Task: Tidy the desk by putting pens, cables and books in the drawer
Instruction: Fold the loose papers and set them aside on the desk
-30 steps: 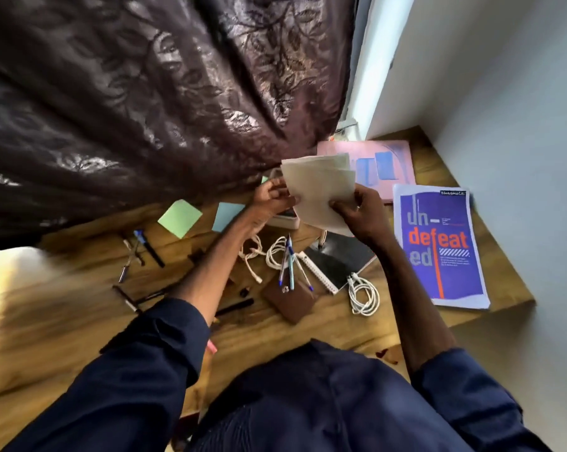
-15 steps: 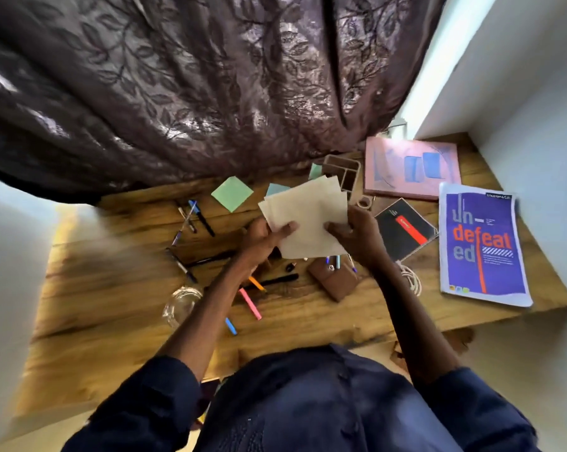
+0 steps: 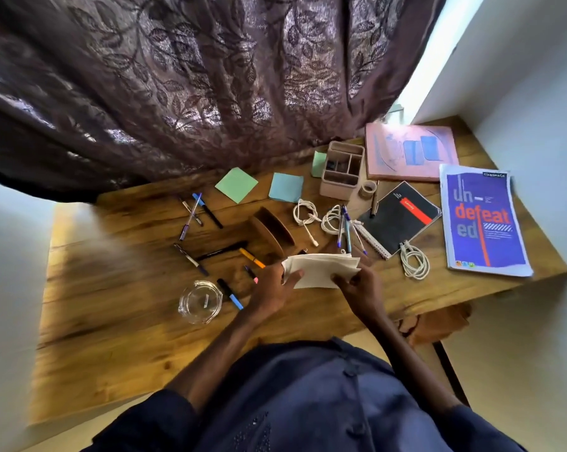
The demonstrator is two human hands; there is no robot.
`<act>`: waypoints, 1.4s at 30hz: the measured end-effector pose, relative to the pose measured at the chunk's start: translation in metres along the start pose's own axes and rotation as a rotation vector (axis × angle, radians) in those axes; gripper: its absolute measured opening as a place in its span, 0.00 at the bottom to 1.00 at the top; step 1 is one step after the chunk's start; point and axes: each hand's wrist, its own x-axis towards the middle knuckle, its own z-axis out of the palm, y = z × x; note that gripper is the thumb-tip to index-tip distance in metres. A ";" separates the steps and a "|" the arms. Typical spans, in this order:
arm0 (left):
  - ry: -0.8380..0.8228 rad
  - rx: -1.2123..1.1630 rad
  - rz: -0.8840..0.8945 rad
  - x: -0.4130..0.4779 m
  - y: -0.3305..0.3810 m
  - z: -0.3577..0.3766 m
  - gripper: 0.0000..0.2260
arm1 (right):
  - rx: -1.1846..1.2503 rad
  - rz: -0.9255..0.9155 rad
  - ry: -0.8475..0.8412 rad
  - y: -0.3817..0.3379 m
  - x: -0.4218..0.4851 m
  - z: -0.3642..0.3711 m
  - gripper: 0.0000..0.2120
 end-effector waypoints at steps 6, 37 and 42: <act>-0.052 -0.027 -0.045 -0.006 -0.001 0.005 0.22 | 0.057 -0.043 -0.045 0.001 -0.008 0.004 0.19; 0.039 -0.107 -0.007 0.003 -0.003 -0.001 0.19 | 0.014 -0.227 -0.148 -0.010 0.023 -0.012 0.12; 0.017 -0.265 -0.050 0.016 0.002 -0.027 0.18 | 0.099 -0.169 -0.296 -0.040 0.043 -0.022 0.17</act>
